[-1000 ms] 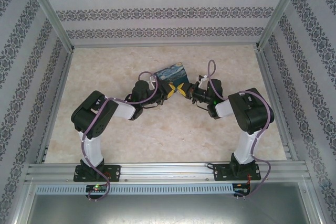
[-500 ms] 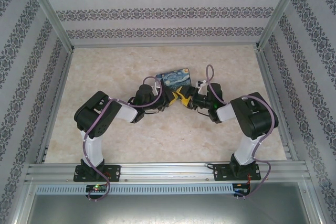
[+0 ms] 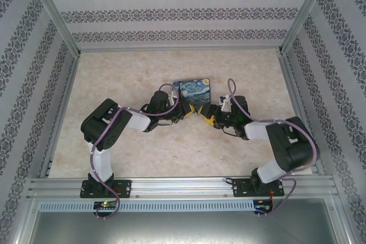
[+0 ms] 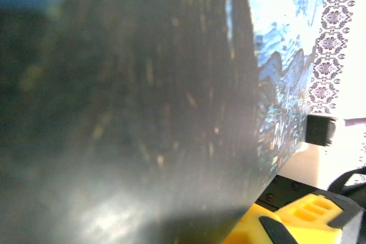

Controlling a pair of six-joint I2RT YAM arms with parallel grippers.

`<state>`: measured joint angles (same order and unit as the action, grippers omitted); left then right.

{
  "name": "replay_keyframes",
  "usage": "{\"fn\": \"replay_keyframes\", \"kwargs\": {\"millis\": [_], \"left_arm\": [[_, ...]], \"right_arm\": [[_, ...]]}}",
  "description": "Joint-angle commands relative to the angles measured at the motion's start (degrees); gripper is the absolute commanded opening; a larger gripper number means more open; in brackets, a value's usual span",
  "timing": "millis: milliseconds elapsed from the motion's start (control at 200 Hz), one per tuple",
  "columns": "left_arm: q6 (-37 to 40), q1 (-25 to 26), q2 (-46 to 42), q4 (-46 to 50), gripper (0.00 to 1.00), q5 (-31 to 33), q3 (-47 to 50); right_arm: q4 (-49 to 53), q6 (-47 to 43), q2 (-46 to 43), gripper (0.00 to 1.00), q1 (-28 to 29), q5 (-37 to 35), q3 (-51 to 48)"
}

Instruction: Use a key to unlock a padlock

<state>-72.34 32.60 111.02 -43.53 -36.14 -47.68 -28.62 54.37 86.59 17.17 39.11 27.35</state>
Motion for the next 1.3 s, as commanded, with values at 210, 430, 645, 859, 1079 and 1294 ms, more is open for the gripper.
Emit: {"fn": "replay_keyframes", "kwargs": {"millis": [210, 430, 645, 859, 1079, 1294], "left_arm": [[4.37, -0.20, -2.62, 12.51, 0.00, -3.49, -3.72], [4.67, -0.24, -3.35, 15.14, 0.00, -4.35, -4.67], [4.92, -0.21, -3.54, 15.93, 0.00, -5.12, -5.40], [4.75, -0.24, -3.46, 15.93, 0.00, -5.73, -5.69], [4.27, -0.21, -3.25, 15.40, 0.00, -6.22, -5.79], [4.01, -0.22, -3.09, 14.94, 0.00, -6.47, -5.80]], "right_arm": [[35.31, -32.64, -8.60, 0.54, 9.60, -21.03, 13.06], [37.46, -38.02, -5.55, 0.37, 14.19, -29.15, 15.68], [38.34, -40.42, -2.52, 0.36, 17.57, -35.16, 17.87], [38.07, -41.30, -0.07, 0.36, 19.12, -40.16, 19.29], [36.98, -41.71, 2.24, 0.35, 19.78, -42.04, 20.45], [36.17, -41.54, 4.09, 0.35, 20.27, -43.27, 22.01]]}}
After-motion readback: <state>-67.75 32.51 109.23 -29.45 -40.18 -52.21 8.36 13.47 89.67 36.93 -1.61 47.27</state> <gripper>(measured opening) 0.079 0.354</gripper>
